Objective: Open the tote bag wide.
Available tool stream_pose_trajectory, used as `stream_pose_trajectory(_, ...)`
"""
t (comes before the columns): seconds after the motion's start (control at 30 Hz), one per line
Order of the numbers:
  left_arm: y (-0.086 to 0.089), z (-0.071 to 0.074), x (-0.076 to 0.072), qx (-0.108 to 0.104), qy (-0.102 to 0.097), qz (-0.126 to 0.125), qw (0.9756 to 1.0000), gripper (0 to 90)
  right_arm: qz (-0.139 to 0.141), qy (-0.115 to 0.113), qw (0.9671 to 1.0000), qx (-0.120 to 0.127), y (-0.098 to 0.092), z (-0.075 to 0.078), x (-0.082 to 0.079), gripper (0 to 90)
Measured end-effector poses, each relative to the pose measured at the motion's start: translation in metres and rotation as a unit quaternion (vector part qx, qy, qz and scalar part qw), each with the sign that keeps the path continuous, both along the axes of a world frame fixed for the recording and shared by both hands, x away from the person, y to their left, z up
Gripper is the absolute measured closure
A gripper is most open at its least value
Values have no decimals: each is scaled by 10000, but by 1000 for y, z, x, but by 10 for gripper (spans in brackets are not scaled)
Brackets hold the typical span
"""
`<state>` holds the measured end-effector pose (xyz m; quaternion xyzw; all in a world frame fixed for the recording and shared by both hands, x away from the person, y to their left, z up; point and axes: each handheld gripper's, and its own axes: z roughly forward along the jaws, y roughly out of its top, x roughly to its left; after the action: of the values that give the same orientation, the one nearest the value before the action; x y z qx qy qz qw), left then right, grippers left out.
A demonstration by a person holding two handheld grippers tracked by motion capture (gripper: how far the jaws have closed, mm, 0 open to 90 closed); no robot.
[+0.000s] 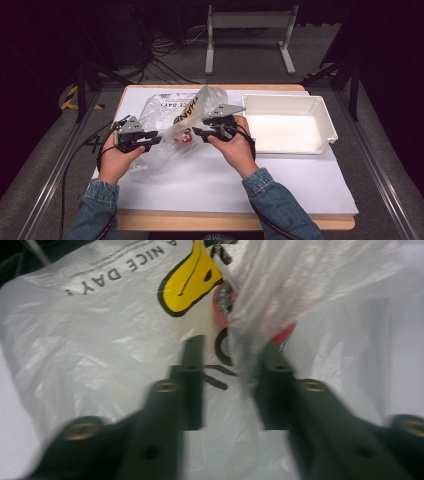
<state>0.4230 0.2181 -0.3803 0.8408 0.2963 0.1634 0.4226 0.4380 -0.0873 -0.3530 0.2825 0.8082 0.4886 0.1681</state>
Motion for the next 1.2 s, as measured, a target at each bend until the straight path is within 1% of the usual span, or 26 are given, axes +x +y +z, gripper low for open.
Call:
stream_pose_trajectory(0.03, 1, 1, 1, -93, 23, -9, 10000, 820, 18, -8, 10000, 6, 0, 0, 0, 505)
stream_pose_trajectory(0.07, 2, 1, 1, -179, 10, 12, 9998, 868, 52, -18, 10000, 0, 0, 1, -1, 512)
stream_pose_trajectory(0.1, 3, 3, 2, -276, -13, 50, 9996, 896, 113, -38, 9999, -10, 1, 1, -1, 519)
stream_pose_trajectory(0.13, 3, 4, 2, -328, -27, 86, 9994, 900, 215, -28, 9998, 5, 2, 1, -2, 530)
stream_pose_trajectory(0.17, 4, 6, 3, -382, -102, 144, 9991, 900, 305, 36, 9995, 60, 2, 1, -2, 552)
stream_pose_trajectory(0.2, 4, 6, 3, -382, -102, 144, 9991, 900, 305, 36, 9995, 60, 2, 1, -2, 552)
stream_pose_trajectory(0.23, 5, 8, 4, -464, -162, 190, 9986, 900, 525, 175, 9983, 162, 6, 2, -3, 620)
stream_pose_trajectory(0.27, 6, 10, 4, -566, -216, 247, 9979, 900, 566, 153, 9982, 126, 7, 3, -4, 645)
stream_pose_trajectory(0.3, 7, 11, 4, -611, -262, 299, 9973, 900, 616, 131, 9980, 89, 8, 4, -5, 672)
stream_pose_trajectory(0.33, 7, 11, 4, -611, -262, 299, 9973, 900, 616, 131, 9980, 89, 8, 4, -5, 672)
stream_pose_trajectory(0.37, 8, 12, 4, -673, -302, 342, 9967, 900, 667, 102, 9977, 56, 10, 5, -6, 692)
stream_pose_trajectory(0.4, 9, 13, 4, -720, -327, 365, 9962, 900, 705, 33, 9975, 17, 12, 6, -6, 700)
stream_pose_trajectory(0.53, 13, 15, 4, -869, -376, 452, 9945, 900, 680, -130, 9975, -109, 18, 10, -5, 688)
stream_pose_trajectory(0.57, 13, 16, 5, -876, -408, 470, 9942, 900, 673, -186, 9974, -162, 21, 10, -4, 688)
stream_pose_trajectory(0.67, 14, 14, 7, -883, -406, 535, 9938, 900, 640, -321, 9967, -378, 27, 9, 1, 688)
stream_pose_trajectory(0.77, 15, 10, 10, -821, -393, 634, 9938, 900, 460, -350, 9964, -627, 32, 3, 11, 674)
stream_pose_trajectory(0.8, 15, 8, 12, -814, -368, 651, 9939, 900, 308, -309, 9962, -752, 32, -2, 16, 653)
stream_pose_trajectory(0.83, 15, 6, 13, -809, -352, 669, 9939, 900, 308, -309, 9962, -752, 32, -2, 16, 653)
stream_pose_trajectory(0.9, 16, 1, 17, -770, -284, 729, 9940, 900, 149, -233, 9961, -837, 30, -8, 21, 628)
stream_pose_trajectory(0.97, 18, -5, 22, -760, -190, 840, 9934, 900, -38, -79, 9951, -983, 25, -18, 27, 592)
stream_pose_trajectory(1.03, 19, -7, 23, -750, -169, 879, 9932, 900, -83, -50, 9948, -1017, 24, -21, 28, 583)
stream_pose_trajectory(1.07, 21, -10, 26, -748, -141, 916, 9929, 900, -123, -37, 9940, -1090, 22, -23, 29, 571)
stream_pose_trajectory(1.1, 22, -15, 29, -743, -56, 986, 9923, 900, -200, 49, 9932, -1149, 19, -28, 32, 551)
stream_pose_trajectory(1.13, 22, -15, 29, -743, -56, 986, 9923, 900, -200, 49, 9932, -1149, 19, -28, 32, 551)
stream_pose_trajectory(1.17, 24, -18, 31, -713, -12, 1021, 9922, 900, -220, 85, 9927, -1186, 18, -30, 33, 543)
stream_pose_trajectory(1.2, 25, -22, 33, -720, 28, 1074, 9916, 900, -249, 114, 9918, -1247, 17, -33, 34, 531)
